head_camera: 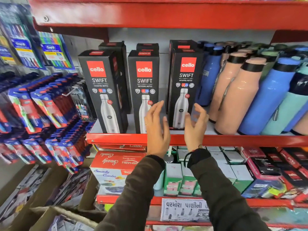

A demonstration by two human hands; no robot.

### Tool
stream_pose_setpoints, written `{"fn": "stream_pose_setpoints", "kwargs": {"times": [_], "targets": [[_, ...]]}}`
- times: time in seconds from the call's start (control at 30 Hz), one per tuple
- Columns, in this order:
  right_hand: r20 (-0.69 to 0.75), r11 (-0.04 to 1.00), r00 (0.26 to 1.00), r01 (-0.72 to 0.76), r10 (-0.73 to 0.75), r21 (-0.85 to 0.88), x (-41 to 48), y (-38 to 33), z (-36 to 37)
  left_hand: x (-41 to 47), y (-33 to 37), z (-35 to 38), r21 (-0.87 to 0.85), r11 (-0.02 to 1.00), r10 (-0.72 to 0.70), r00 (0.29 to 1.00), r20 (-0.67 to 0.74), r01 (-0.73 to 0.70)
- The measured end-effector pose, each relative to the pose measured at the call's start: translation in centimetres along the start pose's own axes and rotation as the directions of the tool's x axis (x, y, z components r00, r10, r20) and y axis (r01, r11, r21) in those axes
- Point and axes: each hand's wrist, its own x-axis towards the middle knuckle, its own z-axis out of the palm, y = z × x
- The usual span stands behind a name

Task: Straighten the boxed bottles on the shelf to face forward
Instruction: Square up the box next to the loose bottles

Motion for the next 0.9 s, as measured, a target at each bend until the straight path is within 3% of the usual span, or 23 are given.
{"fn": "stream_pose_setpoints", "kwargs": {"times": [0.1, 0.2, 0.3, 0.37, 0.43, 0.9], "targets": [[0.088, 0.997, 0.994, -0.062, 0.066, -0.052, 1.8, 1.6, -0.6, 0.4, 0.4, 2.4, -0.099, 0.993, -0.047, 0.991, 0.125, 0.059], [0.231, 0.985, 0.96, -0.141, 0.161, -0.101, 3.6, 3.0, -0.7, 1.4, 0.3, 4.6, -0.095, 0.955, -0.267, 0.954, 0.134, 0.281], [0.318, 0.972, 0.922, -0.184, 0.223, -0.148, 4.6, 4.0, -0.5, 2.7, -0.5, 6.1, -0.164, 0.813, -0.54, 0.828, 0.152, 0.559], [0.33, 0.977, 0.923, -0.164, 0.201, -0.138, 4.7, 4.5, -0.6, 3.2, -1.2, 6.6, -0.168, 0.731, -0.634, 0.749, 0.194, 0.662], [0.324, 0.982, 0.93, -0.142, 0.175, -0.124, 4.7, 4.7, -0.8, 3.2, -1.7, 6.9, -0.143, 0.708, -0.665, 0.721, 0.197, 0.692], [0.35, 0.985, 0.922, -0.142, 0.166, -0.095, 4.0, 4.2, -2.5, 1.7, -1.3, 6.4, -0.072, 0.754, -0.643, 0.756, 0.12, 0.653]]}}
